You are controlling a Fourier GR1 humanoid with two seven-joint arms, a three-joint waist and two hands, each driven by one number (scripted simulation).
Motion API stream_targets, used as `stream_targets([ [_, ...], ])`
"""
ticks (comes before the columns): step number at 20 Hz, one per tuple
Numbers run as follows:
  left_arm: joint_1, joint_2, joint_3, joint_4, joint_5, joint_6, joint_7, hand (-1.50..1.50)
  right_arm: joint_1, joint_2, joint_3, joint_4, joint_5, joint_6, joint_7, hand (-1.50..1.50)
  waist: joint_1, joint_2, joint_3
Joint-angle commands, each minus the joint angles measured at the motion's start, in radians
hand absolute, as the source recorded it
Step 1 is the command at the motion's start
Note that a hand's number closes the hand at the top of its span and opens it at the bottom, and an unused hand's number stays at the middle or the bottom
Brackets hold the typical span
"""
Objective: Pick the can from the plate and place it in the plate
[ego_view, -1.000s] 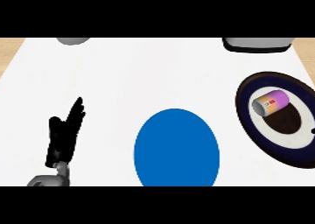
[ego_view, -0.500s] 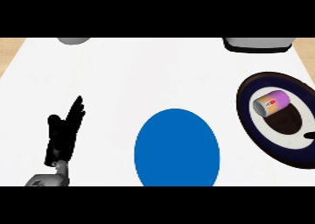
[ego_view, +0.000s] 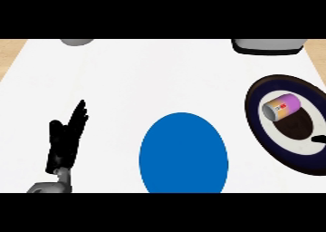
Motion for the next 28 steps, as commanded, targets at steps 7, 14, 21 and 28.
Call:
stream_targets([
  [7,-0.012,0.012,0.027,0.011,0.013,-0.023,-0.002,0.00,-0.059,-0.085,-0.023,0.150,0.012,0.036,-0.125,-1.50,0.004,0.003,0.001],
  [14,0.012,0.020,0.026,0.020,0.017,-0.045,-0.038,0.00,-0.022,-0.160,-0.050,0.202,0.000,0.046,-0.181,-1.50,0.016,0.009,0.004],
  [21,-0.040,0.036,0.042,-0.004,0.034,-0.059,0.034,0.00,-0.038,-0.150,-0.077,0.222,-0.025,0.021,-0.169,-1.50,0.019,0.011,0.005],
  [28,-0.026,0.000,0.011,0.004,0.010,-0.037,0.000,0.00,-0.033,-0.188,-0.120,0.243,-0.058,-0.003,-0.130,-1.50,0.028,0.014,0.007],
])
